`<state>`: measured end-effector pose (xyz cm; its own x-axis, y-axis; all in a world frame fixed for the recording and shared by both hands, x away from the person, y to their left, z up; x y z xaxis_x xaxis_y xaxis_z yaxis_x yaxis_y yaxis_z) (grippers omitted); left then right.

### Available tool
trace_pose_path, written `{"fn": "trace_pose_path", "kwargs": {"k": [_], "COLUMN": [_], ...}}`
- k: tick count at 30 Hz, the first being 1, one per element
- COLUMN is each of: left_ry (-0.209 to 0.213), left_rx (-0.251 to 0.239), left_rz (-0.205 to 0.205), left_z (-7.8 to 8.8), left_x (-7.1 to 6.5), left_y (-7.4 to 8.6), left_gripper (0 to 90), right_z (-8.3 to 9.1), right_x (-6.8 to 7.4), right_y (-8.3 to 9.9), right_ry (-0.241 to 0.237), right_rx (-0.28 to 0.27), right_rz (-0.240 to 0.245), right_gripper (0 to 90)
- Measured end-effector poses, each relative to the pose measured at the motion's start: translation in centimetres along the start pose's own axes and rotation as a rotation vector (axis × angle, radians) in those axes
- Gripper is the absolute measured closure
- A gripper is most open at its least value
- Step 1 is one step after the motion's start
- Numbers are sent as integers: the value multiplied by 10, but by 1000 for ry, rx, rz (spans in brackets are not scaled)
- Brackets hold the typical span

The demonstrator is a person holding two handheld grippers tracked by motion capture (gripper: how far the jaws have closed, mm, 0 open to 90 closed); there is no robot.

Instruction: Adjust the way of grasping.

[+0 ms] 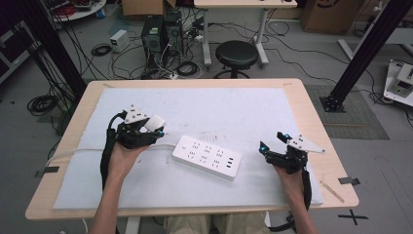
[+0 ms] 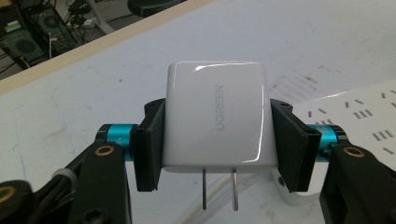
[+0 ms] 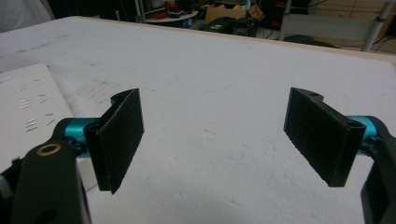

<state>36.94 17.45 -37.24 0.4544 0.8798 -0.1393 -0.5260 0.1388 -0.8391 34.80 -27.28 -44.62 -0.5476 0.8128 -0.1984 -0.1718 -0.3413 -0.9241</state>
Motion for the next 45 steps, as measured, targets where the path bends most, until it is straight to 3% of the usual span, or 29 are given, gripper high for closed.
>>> {"fn": "trace_pose_path", "kwargs": {"k": [4,9,13,14,17,18,19,22,23,24,25,26,28,29,30,31,32,33,34,35,36,39,45], "left_ry": [13,28,26,26,37,37,41,36,36,36,22,16,13,13,7,4,4,4,1,4,4,12,25], "left_rx": [-14,-26,-42,-42,-65,-65,-72,-90,-90,-90,-126,-129,-142,-142,-169,-181,-181,-181,-224,-239,-239,-276,-333], "left_rz": [-20,-41,-80,-80,-134,-134,-159,-214,-214,-214,-271,-291,-313,-313,-353,-375,-375,-375,-425,-436,-436,-470,-538], "left_z": [0,-2,-5,-5,-7,-7,-9,-11,-11,-11,-14,-15,-16,-16,-17,-17,-17,-17,-16,-16,-16,-16,-15], "left_x": [-12,-22,-35,-35,-52,-52,-60,-74,-74,-74,-87,-91,-98,-98,-107,-111,-111,-111,-123,-126,-126,-137,-150], "left_y": [4,9,17,17,21,21,23,25,25,25,29,30,32,32,34,34,34,34,37,37,37,39,41], "left_gripper": [424,424,424,424,424,424,424,424,424,424,424,424,424,424,424,424,424,424,424,424,424,424,424], "right_z": [1,2,0,0,-6,-6,-7,-9,-9,-9,-9,-11,-14,-14,-15,-16,-16,-17,-17,-20,-20,-22,-26], "right_x": [-1,0,4,4,10,10,10,15,15,16,16,21,25,25,28,34,34,37,37,45,45,55,63], "right_y": [-2,-10,-28,-28,-45,-45,-46,-56,-56,-58,-58,-63,-66,-66,-67,-71,-71,-73,-73,-77,-77,-83,-85], "right_ry": [-28,-66,-139,-139,-213,-213,-222,-293,-293,-324,-324,-401,-448,-448,-474,-533,-533,-564,-564,-655,-655,-727,-770], "right_rx": [-10,-38,-41,-41,-50,-50,-53,-67,-67,-74,-74,-74,-62,-62,-57,-59,-59,-59,-59,-60,-60,-56,-40], "right_rz": [-46,-60,-83,-83,-107,-107,-109,-144,-144,-155,-155,-199,-212,-212,-223,-234,-234,-242,-242,-252,-252,-260,-259], "right_gripper": [206,205,205,205,205,205,205,205,205,205,205,205,205,205,205,205,205,205,205,205,205,206,206]}}
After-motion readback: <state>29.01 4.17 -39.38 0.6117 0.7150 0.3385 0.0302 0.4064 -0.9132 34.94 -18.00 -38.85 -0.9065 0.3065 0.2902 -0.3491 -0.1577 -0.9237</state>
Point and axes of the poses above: each handheld gripper's, and its own axes: z roughly backward along the jaws, y roughly out of its underside, x roughly to its left, the point moved 3 cm from there along -z, roughly forward along the jaws, and after that the axes turned 15 degrees about z, right-handed, at the moved point
